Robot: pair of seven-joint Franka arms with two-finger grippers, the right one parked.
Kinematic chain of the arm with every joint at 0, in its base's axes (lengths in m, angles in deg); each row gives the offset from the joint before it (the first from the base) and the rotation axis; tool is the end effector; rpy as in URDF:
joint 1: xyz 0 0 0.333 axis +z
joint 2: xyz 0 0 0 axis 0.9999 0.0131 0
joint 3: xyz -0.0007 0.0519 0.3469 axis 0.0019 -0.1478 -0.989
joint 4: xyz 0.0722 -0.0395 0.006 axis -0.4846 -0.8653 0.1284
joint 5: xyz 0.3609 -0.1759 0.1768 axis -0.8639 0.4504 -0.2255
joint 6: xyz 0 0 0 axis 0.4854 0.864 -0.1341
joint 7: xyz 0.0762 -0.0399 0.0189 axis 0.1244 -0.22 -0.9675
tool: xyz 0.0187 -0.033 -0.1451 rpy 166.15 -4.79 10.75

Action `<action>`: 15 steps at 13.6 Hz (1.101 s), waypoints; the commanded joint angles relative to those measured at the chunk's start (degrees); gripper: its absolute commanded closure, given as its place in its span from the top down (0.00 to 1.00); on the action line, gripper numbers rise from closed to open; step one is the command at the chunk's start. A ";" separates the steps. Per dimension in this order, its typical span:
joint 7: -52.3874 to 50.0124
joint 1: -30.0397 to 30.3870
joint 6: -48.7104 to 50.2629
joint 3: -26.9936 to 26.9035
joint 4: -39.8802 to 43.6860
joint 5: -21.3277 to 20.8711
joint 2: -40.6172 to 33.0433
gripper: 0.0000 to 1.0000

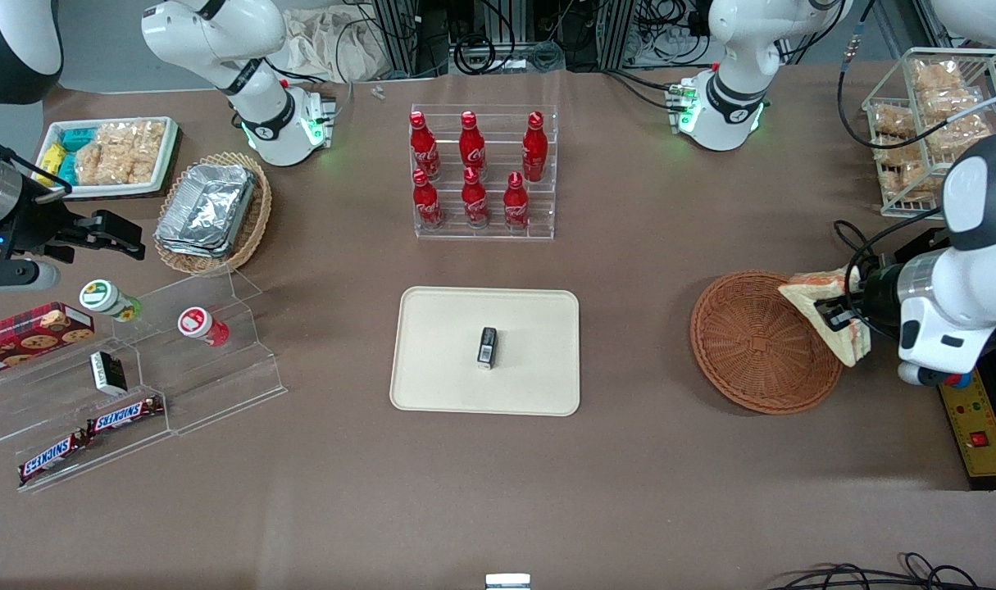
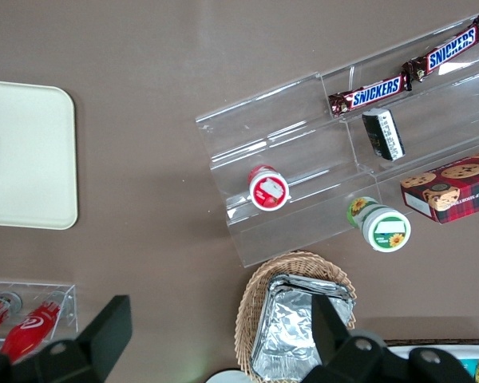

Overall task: Place sandwich from basket to tray
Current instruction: 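Lift the sandwich out of the basket with the left gripper, then carry the held sandwich toward the cream tray with the left gripper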

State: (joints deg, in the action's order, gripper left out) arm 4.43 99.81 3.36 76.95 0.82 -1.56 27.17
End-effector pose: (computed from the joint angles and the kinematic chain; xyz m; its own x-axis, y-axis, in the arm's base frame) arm 0.6778 -0.0443 0.4952 0.8566 0.4692 -0.2145 0.4679 -0.8817 -0.0601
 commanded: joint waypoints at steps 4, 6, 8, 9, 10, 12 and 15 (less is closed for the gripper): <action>3.63 -0.01 1.25 8.00 2.06 -4.31 0.40 0.36; 3.63 -0.01 0.29 12.75 1.97 -5.28 1.01 0.36; 2.76 -2.02 -4.43 15.57 1.54 -5.28 2.59 0.38; 2.41 -4.82 -7.59 15.58 1.36 -5.55 3.55 0.38; 2.05 -7.63 -10.06 15.58 1.36 -5.72 5.13 0.38; -0.31 -11.16 -14.72 15.49 1.36 -5.90 8.82 0.37; -1.81 -15.99 -22.80 15.41 1.36 -6.86 14.79 0.35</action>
State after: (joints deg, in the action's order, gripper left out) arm 3.81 85.88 -16.07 92.31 0.87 -6.74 37.95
